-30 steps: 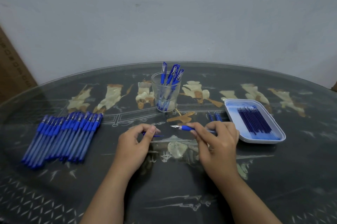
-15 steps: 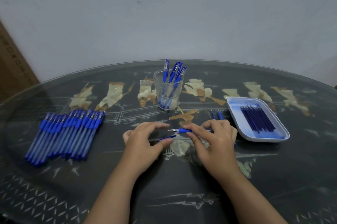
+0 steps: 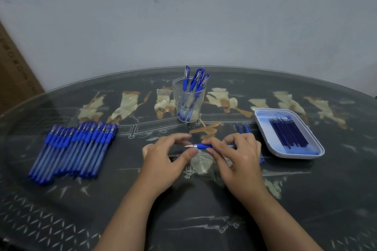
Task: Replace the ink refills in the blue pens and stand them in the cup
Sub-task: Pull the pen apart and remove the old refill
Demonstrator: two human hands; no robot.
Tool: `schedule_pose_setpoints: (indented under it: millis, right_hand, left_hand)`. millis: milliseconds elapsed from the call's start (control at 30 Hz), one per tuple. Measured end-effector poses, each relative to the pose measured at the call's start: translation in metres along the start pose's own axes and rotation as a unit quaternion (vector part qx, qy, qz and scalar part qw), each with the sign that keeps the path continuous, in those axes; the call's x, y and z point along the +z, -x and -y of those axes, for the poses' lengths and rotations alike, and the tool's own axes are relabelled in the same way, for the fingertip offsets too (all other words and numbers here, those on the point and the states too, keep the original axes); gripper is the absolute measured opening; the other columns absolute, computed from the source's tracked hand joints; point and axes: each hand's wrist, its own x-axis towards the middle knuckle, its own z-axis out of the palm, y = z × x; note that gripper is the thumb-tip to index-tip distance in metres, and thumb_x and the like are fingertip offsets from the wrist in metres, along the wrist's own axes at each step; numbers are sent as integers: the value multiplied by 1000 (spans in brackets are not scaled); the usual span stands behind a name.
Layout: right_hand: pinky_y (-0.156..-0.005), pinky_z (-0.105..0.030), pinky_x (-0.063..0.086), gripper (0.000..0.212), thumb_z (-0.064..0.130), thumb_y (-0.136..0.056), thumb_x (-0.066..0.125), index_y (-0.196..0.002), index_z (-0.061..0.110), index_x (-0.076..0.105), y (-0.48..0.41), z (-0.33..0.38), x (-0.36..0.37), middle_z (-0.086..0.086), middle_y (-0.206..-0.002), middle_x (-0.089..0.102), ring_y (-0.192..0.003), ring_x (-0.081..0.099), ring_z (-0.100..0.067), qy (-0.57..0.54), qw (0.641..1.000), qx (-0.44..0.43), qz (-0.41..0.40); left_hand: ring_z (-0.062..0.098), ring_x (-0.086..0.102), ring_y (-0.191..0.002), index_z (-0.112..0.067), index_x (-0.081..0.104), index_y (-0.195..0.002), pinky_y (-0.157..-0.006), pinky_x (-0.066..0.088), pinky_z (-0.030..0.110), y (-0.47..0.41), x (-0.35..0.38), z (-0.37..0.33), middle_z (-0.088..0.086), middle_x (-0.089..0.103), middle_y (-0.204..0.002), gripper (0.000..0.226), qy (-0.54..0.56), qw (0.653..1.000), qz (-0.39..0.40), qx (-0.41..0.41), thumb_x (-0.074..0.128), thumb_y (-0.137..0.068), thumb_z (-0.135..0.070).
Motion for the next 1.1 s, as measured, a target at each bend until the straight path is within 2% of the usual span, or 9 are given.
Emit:
schedule_pose_setpoints:
  millis: [100, 233, 300, 367, 433, 533, 700, 833, 1100]
  right_hand:
    - [-75, -30, 25, 22, 43, -93, 54, -107, 40, 70, 0, 0, 0, 12, -83, 45, -84, 38, -11, 6, 1000, 0, 5]
    - [-76, -30, 25, 23, 44, -93, 53, -107, 39, 71, 0, 1, 1, 11, -82, 46, -83, 38, -11, 4, 1000, 6, -2]
    - [-76, -30, 25, 24, 45, -94, 52, -108, 39, 71, 0, 0, 0, 11, -81, 46, -83, 38, -11, 2, 1000, 11, -3]
    - [-76, -31, 26, 25, 45, -94, 51, -108, 40, 70, 0, 1, 0, 11, -81, 46, -83, 38, -11, 5, 1000, 9, 3]
    - [-75, -31, 27, 24, 46, -94, 51, -108, 40, 70, 0, 1, 0, 11, -81, 46, -82, 38, -11, 8, 1000, 6, 8]
    - [-75, -32, 28, 25, 46, -94, 51, -108, 40, 70, 0, 1, 0, 11, -81, 45, -82, 39, -11, 7, 1000, 10, 6]
    - [-75, -32, 29, 26, 47, -95, 49, -108, 40, 70, 0, 1, 0, 11, -81, 45, -81, 40, -12, 9, 1000, 9, 7]
    - [-76, -32, 27, 26, 47, -95, 49, -109, 40, 70, 0, 2, -1, 11, -80, 46, -81, 41, -12, -1, 1000, 15, 7]
    - [-77, -29, 24, 24, 45, -94, 51, -108, 40, 71, 0, 1, -1, 11, -79, 45, -81, 41, -12, -2, 1000, 24, -5]
  left_hand:
    - [-3, 60, -96, -36, 66, -85, -86, 42, 25, -2, -1, 2, -22, 67, -93, 6, 28, 1000, -2, 9, 72, -84, -37]
    - [-6, 59, -100, -38, 69, -94, -96, 43, 31, -1, -1, 3, -27, 67, -96, 32, 22, 1000, -3, -11, 57, -83, -65]
    - [-9, 59, -102, -36, 65, -108, -89, 42, 14, 0, -2, 0, -23, 69, -98, 30, 55, 998, 7, -33, 72, -80, -45]
    - [-6, 62, -94, -29, 69, -94, -79, 44, 13, -1, -3, 0, -20, 69, -91, 14, 66, 997, 5, -38, 74, -82, -24]
    - [-3, 61, -88, -26, 71, -79, -74, 41, 13, -2, -4, 0, -19, 68, -86, 8, 57, 998, -8, -35, 68, -83, -33]
    - [-7, 61, -90, -34, 73, -95, -73, 40, 5, -1, -5, -5, -21, 71, -90, 18, 77, 995, 2, -59, 67, -80, -41]
    - [-1, 65, -85, -29, 73, -83, -82, 49, 25, -1, -8, -4, -15, 72, -84, 11, 110, 989, -6, -94, 76, -81, -18]
    - [-3, 62, -68, -21, 71, -72, -67, 44, 8, -1, -6, -7, -7, 72, -73, 16, 108, 988, -28, -108, 69, -88, -20]
    - [2, 67, -76, -15, 73, -82, -70, 47, 8, -1, -17, -8, -4, 74, -80, 6, 181, 971, -73, -136, 74, -82, -9]
